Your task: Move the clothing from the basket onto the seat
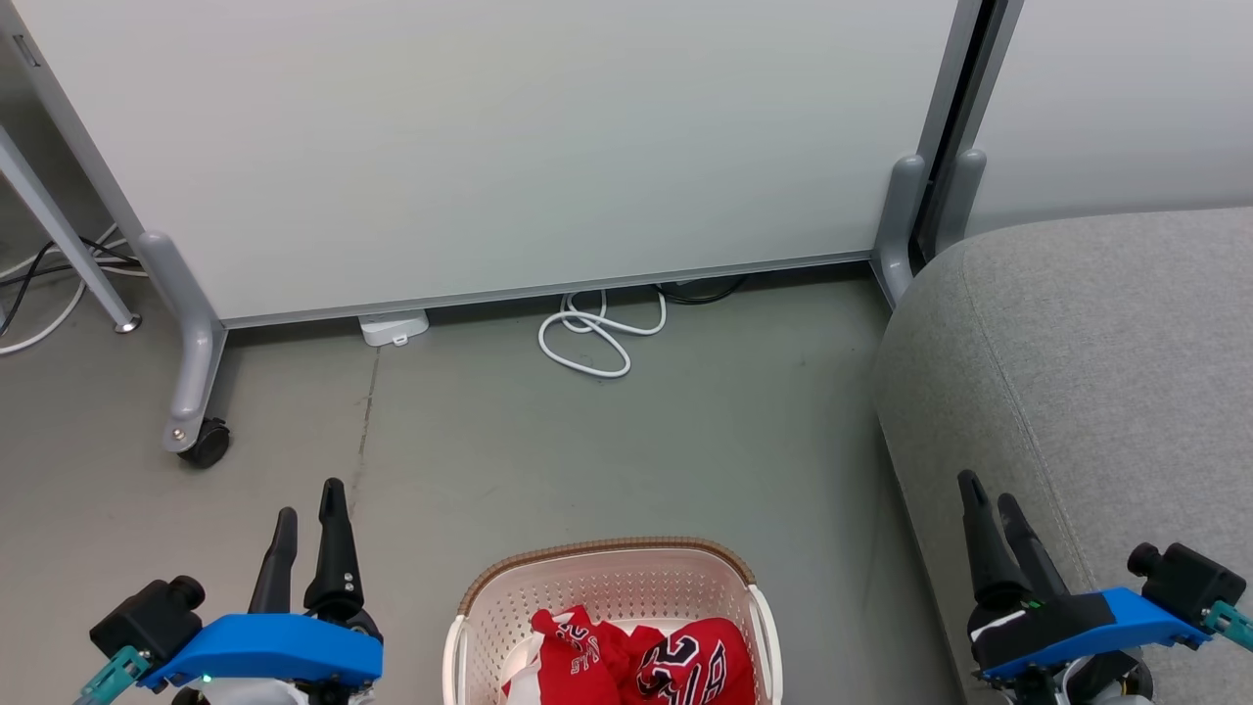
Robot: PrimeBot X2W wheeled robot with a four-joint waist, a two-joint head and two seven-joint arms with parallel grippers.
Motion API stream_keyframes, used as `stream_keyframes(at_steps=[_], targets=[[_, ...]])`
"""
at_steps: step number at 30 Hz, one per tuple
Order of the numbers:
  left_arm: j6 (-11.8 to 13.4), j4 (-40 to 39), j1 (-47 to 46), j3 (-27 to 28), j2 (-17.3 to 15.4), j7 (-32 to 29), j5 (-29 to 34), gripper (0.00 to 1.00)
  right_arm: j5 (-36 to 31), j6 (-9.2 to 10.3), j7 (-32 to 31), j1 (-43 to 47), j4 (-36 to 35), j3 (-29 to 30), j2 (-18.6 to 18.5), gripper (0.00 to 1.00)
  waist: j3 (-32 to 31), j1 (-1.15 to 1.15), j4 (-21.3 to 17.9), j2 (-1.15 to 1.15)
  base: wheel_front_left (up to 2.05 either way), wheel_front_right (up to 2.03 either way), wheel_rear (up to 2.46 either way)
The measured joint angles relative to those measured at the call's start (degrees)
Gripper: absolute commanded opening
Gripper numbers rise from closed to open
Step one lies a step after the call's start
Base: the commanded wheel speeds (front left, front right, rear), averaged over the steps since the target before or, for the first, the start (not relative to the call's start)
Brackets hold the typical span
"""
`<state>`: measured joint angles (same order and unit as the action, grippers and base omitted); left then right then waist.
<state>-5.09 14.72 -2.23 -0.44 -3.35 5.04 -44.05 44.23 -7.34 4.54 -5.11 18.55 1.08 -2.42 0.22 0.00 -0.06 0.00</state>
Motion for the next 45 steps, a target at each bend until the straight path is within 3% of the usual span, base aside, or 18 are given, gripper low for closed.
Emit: stream_keyframes(at_steps=[17, 45], targets=[[-0.01, 0.8, 0.0, -1.23, -0.15, 2.82, 11.2, 1.0, -12.99, -0.04, 1.59, -0.53, 0.43, -0.94, -0.05, 1.0, -0.03, 0.0, 0.01, 0.0, 0.0, 0.0, 0.0], [0.01, 3.6, -0.19, -2.56, -0.15, 6.69, 25.26, 1.0, -28.4, -0.05, 4.1, -0.87, 0.67, -1.85, -0.18, 1.0, 0.17, 0.0, 0.16, 0.0, 0.0, 0.0, 0.0]])
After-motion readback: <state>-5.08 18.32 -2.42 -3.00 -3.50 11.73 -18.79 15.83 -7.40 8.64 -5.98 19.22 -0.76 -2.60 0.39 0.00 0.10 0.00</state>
